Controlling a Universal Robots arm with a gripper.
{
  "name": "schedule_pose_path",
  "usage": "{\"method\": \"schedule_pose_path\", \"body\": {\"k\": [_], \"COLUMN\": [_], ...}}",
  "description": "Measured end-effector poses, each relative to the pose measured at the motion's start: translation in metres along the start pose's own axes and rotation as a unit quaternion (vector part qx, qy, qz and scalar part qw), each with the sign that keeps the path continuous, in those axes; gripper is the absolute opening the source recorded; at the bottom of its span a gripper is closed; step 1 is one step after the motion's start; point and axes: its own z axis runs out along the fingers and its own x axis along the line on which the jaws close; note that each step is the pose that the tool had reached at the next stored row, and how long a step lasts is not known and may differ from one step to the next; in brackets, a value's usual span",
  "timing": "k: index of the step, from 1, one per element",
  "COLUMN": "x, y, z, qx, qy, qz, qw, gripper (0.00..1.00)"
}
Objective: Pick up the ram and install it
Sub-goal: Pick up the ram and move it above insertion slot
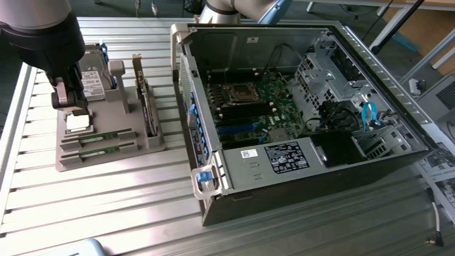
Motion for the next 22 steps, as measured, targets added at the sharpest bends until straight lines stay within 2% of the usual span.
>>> {"method": "schedule_pose_path", "body": {"k": [7, 12, 22], "x": [0.005, 0.006, 0.006], "y": [0.0005, 0.0005, 0.0003], "z": [-0.0001, -0.0001, 0.0139], "qx": [0.0000, 0.0000, 0.0000], "qy": [0.0000, 0.0000, 0.0000], "qz": [0.000, 0.000, 0.000], "qw": [1.0000, 1.0000, 1.0000], "gripper": [0.24, 0.24, 0.24]}}
